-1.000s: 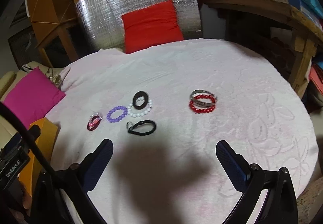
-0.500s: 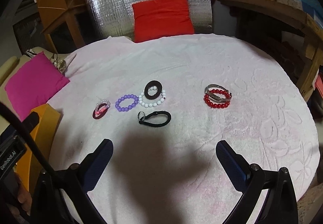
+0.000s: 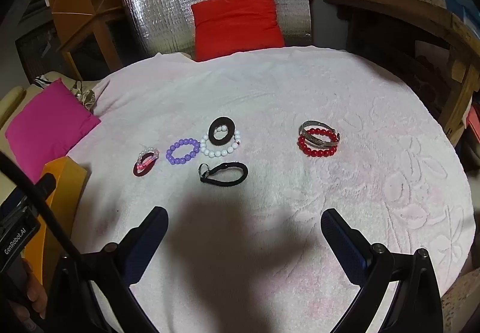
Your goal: Organize jewelry
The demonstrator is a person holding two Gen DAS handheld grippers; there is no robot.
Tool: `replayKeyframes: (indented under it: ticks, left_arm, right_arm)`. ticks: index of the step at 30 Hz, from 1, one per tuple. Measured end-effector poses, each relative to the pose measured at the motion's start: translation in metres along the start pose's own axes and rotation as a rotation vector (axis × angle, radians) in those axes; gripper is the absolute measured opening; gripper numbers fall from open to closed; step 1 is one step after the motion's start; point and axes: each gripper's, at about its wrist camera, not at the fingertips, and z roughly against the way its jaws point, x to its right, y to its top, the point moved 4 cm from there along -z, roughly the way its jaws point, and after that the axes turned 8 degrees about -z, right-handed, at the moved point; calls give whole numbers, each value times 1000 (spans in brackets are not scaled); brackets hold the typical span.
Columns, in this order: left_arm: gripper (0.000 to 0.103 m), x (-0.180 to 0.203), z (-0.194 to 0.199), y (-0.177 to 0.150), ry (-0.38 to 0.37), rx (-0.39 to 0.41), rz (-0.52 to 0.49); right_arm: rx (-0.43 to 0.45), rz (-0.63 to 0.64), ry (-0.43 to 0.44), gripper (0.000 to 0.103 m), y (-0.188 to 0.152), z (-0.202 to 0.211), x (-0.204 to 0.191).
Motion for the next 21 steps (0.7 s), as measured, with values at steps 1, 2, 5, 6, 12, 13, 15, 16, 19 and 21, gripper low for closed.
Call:
replayKeyframes:
  ticks: [1,2,5,6,12,13,15,16,19,21]
  left_arm:
    - [103,0,0,0,0,-1,2]
    - [103,0,0,0,-4,-3,5]
    - [103,0,0,-1,-3,3,5]
    - [103,0,0,-1,-5,-1,5]
    - [103,1,-2,-1,-12,-13,7]
    - [103,1,-2,-2,-12,-15,8]
    - [103,2,-3,-2,-11,-18,7]
    - [103,2,-3,-3,-13,-20,8]
    - [103,3,-3,-3,-9,-21,2]
    - [103,4,-4,-3,-11,-22,2]
  right_arm:
    - [-2,0,0,103,0,0,0]
    - [-2,-1,2,103,0,0,0]
    - [-1,4,2,103,-1,0,-2]
    - [-2,5,2,103,-1,-1,-2]
    - [-7,7,5,103,-1,-2,-2]
    - [-8,7,5,103,-2,-3,-2]
    - [-11,7,4,103,-2,-3,-2]
    - [-12,8,5,103,-2,-4,-2]
    - [-14,10,7,103,-3,-6,-3]
    - [-22,11,11,103,-4,-8,-3]
